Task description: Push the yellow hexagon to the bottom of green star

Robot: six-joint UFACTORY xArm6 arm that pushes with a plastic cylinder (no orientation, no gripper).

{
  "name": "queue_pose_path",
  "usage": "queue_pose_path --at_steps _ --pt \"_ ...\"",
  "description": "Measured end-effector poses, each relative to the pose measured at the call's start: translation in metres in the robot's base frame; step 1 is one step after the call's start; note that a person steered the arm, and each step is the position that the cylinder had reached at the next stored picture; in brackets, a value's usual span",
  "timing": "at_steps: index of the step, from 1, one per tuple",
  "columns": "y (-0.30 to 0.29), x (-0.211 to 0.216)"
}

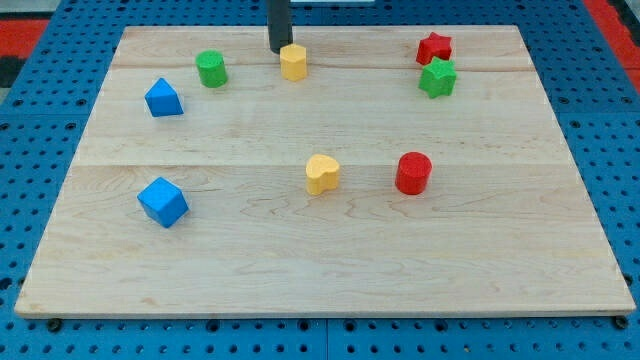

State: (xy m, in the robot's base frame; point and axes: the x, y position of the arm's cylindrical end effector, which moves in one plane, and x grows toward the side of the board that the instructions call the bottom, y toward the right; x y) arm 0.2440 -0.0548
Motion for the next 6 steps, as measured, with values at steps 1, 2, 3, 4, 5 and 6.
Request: queue_pose_path --at_steps 1,2,3,4,5,6 --pt "-0.004 0.009" --pt "0.010 0.019" --pt "0.037 0.027" --pt "0.026 0.046" --pt "0.036 0.069" --pt "0.084 0.075"
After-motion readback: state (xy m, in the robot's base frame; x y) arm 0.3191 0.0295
